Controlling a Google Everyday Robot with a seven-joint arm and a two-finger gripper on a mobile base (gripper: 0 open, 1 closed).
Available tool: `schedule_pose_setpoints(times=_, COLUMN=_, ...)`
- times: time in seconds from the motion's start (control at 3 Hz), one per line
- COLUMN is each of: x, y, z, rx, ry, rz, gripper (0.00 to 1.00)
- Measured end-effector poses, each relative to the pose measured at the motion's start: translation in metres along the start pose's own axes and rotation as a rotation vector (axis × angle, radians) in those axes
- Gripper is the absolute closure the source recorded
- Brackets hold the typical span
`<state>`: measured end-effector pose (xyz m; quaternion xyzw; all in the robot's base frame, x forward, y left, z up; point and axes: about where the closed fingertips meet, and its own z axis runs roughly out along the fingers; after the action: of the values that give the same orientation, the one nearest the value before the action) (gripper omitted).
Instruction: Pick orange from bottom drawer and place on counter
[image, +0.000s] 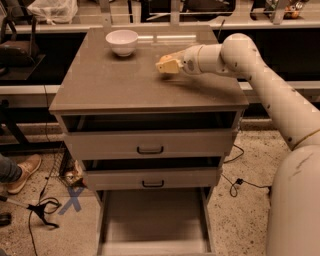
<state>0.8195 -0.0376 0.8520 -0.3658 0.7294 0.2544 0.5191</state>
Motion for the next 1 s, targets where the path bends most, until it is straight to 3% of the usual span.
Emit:
schedule_pose_setpoints(times=0.33, x=-0.0009, y=-0.0055, z=0.0060, rx=0.030, ry=-0.003, rz=0.000, gripper=0.84)
schedule_pose_setpoints(times=0.67, x=-0.0012, y=-0.0081, z=0.0106, rx=0.048, ry=-0.006, rz=-0.002, gripper=0.61)
schedule_pose_setpoints(times=1.0, x=0.0012, y=-0.0089, z=0.0142, rx=0.054, ry=0.001, rz=-0.002, gripper=0.30)
